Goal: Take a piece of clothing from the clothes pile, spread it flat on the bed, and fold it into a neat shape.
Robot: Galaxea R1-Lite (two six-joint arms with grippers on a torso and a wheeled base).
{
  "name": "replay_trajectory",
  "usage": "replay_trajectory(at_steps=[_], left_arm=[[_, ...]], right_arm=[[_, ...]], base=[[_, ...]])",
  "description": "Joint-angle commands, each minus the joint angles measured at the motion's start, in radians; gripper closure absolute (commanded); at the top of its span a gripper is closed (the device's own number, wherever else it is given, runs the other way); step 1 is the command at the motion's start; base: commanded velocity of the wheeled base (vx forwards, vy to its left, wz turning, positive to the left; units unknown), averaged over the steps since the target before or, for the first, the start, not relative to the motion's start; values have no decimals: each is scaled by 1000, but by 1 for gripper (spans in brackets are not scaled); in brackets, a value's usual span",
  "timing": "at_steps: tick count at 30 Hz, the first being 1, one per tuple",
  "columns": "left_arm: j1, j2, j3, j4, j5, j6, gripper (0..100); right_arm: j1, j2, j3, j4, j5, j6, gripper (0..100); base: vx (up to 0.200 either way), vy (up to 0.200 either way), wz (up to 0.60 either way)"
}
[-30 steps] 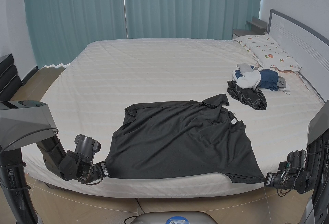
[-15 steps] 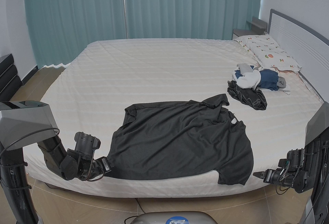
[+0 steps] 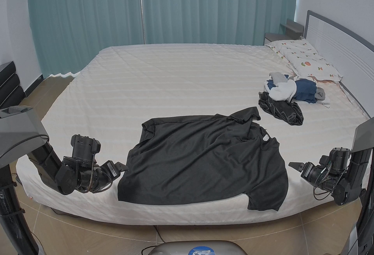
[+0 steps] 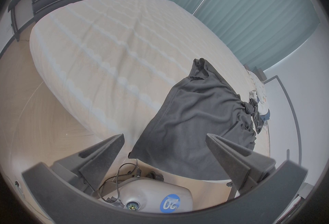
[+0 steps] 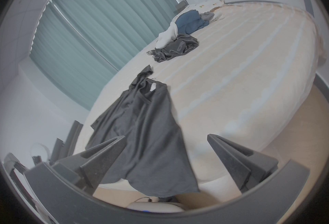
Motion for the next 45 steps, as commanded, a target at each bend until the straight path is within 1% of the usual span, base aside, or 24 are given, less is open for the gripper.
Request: replay_trajectory(at_steps=[1, 2, 3, 4, 22, 24, 28, 33, 34, 36, 37, 41, 43, 44, 45], left_arm=[[16, 4, -17, -3, -12, -17, 0], [16, 4, -18, -3, -13, -18, 0], [16, 9, -26, -1, -32, -32, 0], [16, 10, -30, 0, -43, -38, 0], [36, 40, -58, 0, -47, -60, 0], [36, 37, -77, -1, -47, -101, 0], [33, 37, -107, 0, -47, -116, 0], [26, 55, -169, 2, -35, -115, 0], [20, 81, -219, 8, -32, -115, 0], [19, 90, -236, 9, -32, -113, 0], [17, 124, -287, 13, -29, -112, 0], [2, 195, -382, 37, -30, -110, 0], [-6, 239, -451, 57, -29, -109, 0], [-7, 241, -454, 60, -29, -109, 0], [-23, 270, -504, 92, -30, -107, 0]], right_arm=[[20, -11, -33, 3, 51, 105, 0], [22, -11, -33, 3, 54, 111, 0], [23, -15, -29, 3, 80, 165, 0], [23, -18, -22, 3, 91, 182, 0], [25, -6, -6, -6, 96, 194, 0], [26, -6, -6, -5, 96, 195, 0], [34, -6, -6, -5, 94, 195, 0], [51, 3, 5, -11, 88, 209, 0], [51, 6, 7, -15, 88, 211, 0], [51, 6, 7, -15, 88, 211, 0], [51, 8, 7, -15, 88, 211, 0], [51, 11, 5, -15, 88, 211, 0], [51, 22, 4, -15, 87, 211, 0], [51, 23, 4, -15, 87, 212, 0], [51, 29, 2, -15, 85, 212, 0]], base=[[200, 0, 0], [200, 0, 0], [200, 0, 0], [200, 0, 0], [200, 0, 0], [0, 0, 0], [0, 0, 0], [0, 0, 0], [0, 0, 0], [0, 0, 0], [0, 0, 0], [0, 0, 0], [0, 0, 0], [0, 0, 0], [0, 0, 0]])
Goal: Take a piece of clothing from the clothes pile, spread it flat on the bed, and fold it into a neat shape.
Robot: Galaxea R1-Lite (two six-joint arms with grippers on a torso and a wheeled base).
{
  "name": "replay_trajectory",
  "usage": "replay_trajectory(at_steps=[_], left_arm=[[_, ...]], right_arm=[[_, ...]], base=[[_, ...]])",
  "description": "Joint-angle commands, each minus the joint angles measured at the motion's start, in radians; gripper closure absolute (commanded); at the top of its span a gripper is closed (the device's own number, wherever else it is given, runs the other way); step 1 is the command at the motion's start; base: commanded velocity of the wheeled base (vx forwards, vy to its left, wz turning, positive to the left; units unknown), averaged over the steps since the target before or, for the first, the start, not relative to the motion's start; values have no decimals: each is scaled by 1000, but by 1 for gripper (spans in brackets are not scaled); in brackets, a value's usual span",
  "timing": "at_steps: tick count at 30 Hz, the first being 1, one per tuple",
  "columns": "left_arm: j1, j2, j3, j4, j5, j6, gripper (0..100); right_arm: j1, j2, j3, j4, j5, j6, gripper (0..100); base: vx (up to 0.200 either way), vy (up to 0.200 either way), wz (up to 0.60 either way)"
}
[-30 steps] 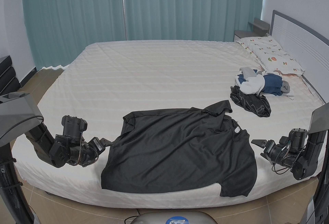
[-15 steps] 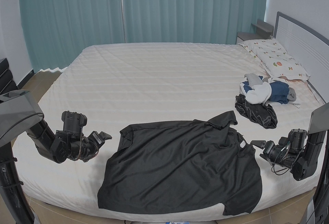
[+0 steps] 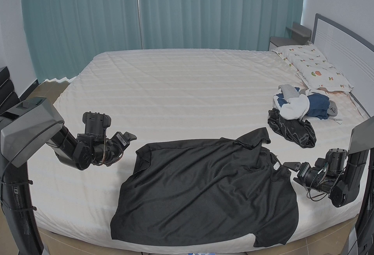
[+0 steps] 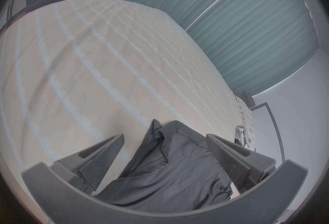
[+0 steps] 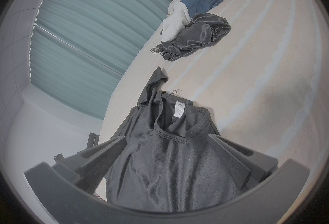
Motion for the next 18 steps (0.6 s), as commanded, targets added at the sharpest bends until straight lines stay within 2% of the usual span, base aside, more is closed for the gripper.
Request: replay_trajectory(at_steps=[1, 8, 18], left_arm=[[-34, 124, -139, 54, 0, 3, 0], [-77, 198, -275, 115, 1, 1, 0], [-77, 215, -289, 134, 1, 3, 0]], right_arm=[[1, 22, -3, -1, -2, 1, 0], [1, 23, -11, -1, -2, 1, 0], [-1, 23, -11, -1, -2, 1, 0]], base=[[0, 0, 0], [0, 0, 0], [0, 0, 0]])
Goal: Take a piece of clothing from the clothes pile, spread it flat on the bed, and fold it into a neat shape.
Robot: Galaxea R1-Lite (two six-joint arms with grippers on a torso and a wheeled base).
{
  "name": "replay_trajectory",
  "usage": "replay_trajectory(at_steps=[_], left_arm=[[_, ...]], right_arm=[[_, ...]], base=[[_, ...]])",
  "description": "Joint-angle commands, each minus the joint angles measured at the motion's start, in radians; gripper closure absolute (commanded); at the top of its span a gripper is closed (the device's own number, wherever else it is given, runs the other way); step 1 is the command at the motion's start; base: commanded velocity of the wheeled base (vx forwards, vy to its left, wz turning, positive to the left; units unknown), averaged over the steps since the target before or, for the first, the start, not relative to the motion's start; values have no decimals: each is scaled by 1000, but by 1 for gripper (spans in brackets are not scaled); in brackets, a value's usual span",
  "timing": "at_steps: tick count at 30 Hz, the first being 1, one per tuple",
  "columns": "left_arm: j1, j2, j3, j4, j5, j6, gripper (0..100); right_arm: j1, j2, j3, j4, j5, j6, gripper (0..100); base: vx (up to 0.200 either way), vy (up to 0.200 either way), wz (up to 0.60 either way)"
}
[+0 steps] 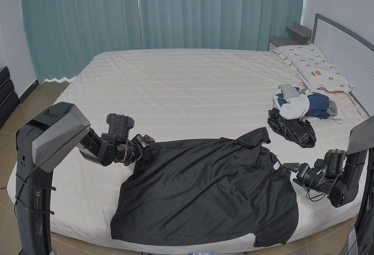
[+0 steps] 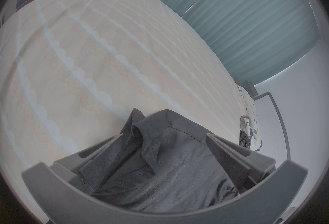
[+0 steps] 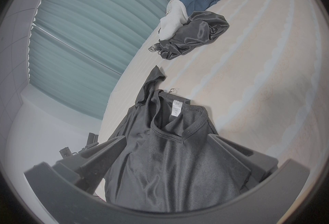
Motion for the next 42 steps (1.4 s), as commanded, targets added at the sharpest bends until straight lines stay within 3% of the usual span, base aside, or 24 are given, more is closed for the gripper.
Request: replay_trajectory(at_steps=[1, 7, 8, 17, 25, 31, 42], left_arm=[[-3, 22, -8, -1, 0, 0, 0], [-1, 73, -109, 44, 0, -1, 0], [-1, 82, -134, 72, 2, -1, 100], [40, 94, -223, 116, 17, -3, 100], [140, 160, -438, 185, 39, 2, 100], [151, 244, -585, 268, 37, 4, 100], [163, 270, -628, 305, 43, 4, 100]], right_arm=[[0, 4, 0, 0, 1, 0, 0], [0, 9, 0, 0, -1, 0, 0], [0, 9, 0, 0, -1, 0, 0], [-2, 15, -2, -2, -1, 0, 0], [-5, 16, -2, -14, -1, 0, 0], [-5, 30, -2, -29, -6, 0, 0], [-3, 15, -3, -34, -6, 0, 0]], base=[[0, 0, 0], [0, 0, 0], [0, 0, 0], [0, 0, 0], [0, 0, 0], [0, 0, 0], [0, 0, 0]])
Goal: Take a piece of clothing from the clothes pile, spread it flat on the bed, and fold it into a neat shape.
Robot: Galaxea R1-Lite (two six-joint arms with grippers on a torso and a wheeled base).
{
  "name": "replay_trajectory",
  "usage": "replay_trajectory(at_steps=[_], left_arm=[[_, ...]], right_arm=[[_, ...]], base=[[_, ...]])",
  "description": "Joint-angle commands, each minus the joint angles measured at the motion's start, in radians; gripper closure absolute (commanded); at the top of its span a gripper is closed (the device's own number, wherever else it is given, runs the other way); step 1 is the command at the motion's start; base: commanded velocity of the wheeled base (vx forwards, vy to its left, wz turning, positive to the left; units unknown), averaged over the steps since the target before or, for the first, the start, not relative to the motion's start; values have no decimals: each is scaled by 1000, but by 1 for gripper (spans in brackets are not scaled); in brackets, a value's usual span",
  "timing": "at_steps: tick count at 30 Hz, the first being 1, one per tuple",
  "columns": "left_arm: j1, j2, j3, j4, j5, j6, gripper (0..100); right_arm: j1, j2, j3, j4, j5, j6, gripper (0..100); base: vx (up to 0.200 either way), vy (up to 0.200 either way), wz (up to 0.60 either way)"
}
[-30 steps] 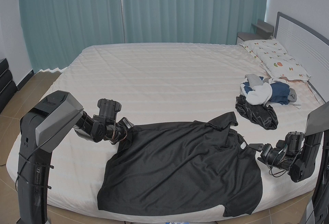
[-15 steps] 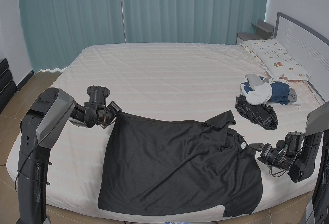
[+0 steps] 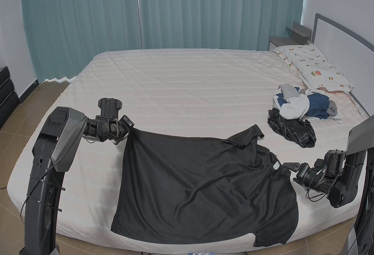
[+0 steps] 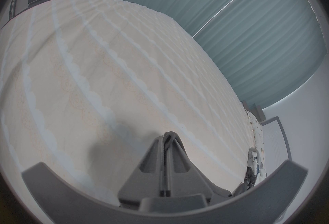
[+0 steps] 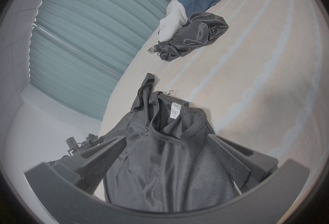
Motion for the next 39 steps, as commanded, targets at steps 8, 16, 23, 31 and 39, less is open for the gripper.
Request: replay_trajectory(at_steps=[8, 16, 23, 31, 39], left_arm=[[27, 6, 18, 5, -3, -10, 0], [75, -193, 288, -20, -69, -18, 0], [73, -433, 767, -259, -162, -89, 0], [18, -482, 1072, -594, -164, -185, 0], [20, -471, 1098, -649, -164, -188, 0]], right_arm=[[8, -17, -10, -53, -27, 0, 0], [75, -90, -134, 81, -123, -3, 0], [247, -159, -493, 541, -250, 41, 0], [381, -46, -825, 820, -336, 78, 0], [436, 86, -1047, 995, -388, 78, 0]], base=[[0, 0, 0], [0, 0, 0], [0, 0, 0], [0, 0, 0], [0, 0, 0]])
